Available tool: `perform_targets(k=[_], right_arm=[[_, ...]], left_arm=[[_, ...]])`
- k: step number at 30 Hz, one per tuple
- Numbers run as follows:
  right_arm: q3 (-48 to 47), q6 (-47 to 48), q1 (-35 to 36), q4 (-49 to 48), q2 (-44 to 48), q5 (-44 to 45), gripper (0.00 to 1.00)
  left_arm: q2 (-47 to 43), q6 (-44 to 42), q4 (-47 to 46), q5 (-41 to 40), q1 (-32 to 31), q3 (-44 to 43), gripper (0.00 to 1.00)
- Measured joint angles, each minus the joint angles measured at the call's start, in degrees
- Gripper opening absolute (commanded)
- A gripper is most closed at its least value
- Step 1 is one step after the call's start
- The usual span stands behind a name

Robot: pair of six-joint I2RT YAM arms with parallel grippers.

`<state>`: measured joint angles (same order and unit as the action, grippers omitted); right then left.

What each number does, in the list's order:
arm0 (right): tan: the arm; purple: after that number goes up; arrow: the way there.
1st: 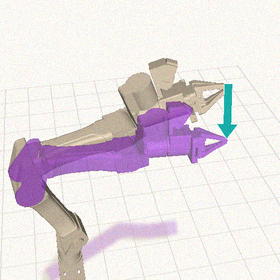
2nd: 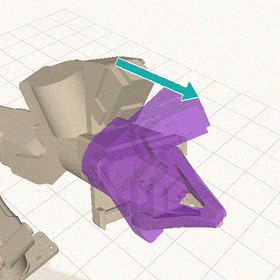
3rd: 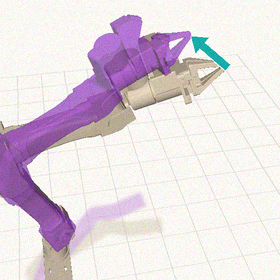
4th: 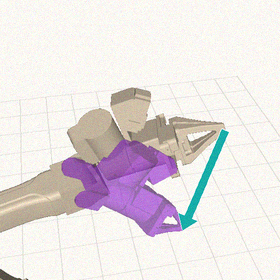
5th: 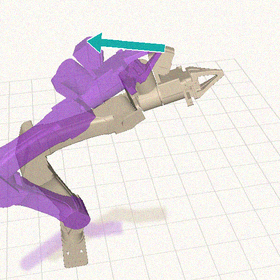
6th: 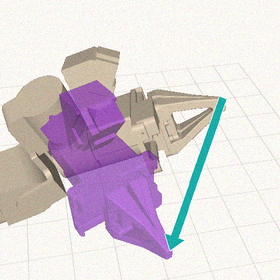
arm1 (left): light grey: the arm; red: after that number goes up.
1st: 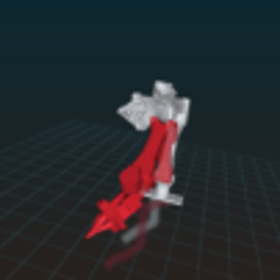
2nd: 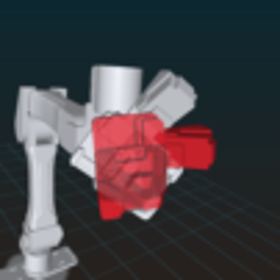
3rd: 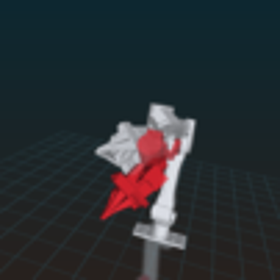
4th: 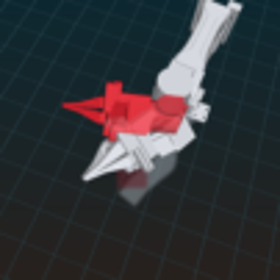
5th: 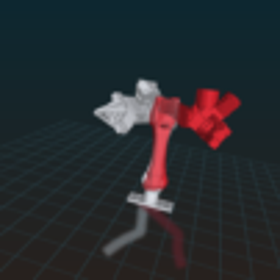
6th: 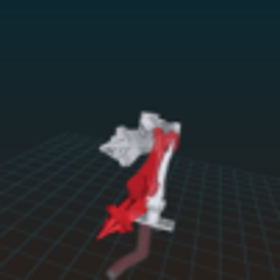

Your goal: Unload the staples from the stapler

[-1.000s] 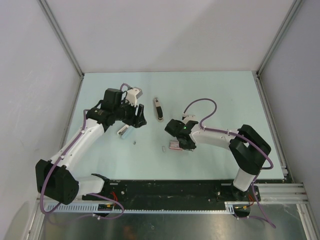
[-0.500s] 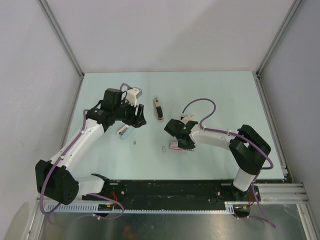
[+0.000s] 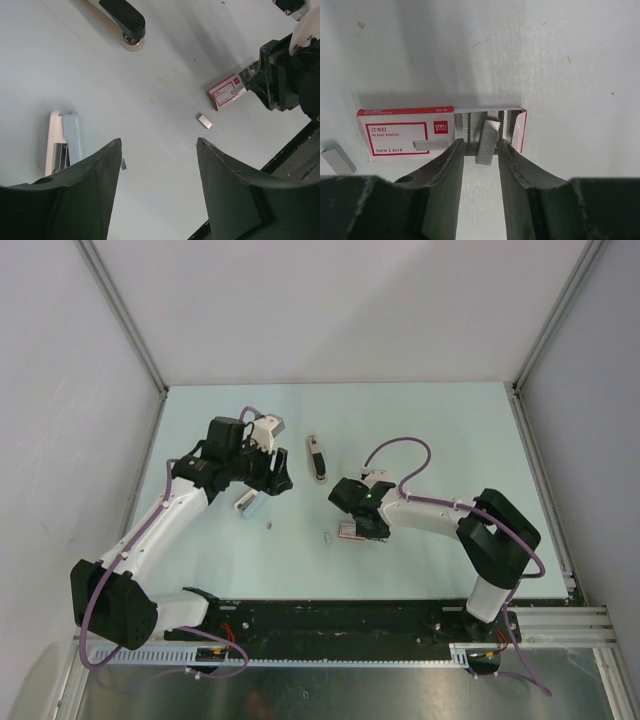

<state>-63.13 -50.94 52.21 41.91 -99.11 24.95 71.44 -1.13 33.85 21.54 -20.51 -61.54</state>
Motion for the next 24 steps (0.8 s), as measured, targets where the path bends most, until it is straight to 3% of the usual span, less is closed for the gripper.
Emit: perform_targets(k=[10,24], right_arm=[[0.0,-0.02,-0.52,0.0,-0.74,-0.44,0.32],[0.0,-1.33,-1.38,0.0,-0.72,-0.87,0.35]], left_arm=[[0.0,-0.22,0.0,-0.24,0.0,0.0,0.66],[0.0,-0.37,0.02,-0.31,0.0,0.0,0.66]])
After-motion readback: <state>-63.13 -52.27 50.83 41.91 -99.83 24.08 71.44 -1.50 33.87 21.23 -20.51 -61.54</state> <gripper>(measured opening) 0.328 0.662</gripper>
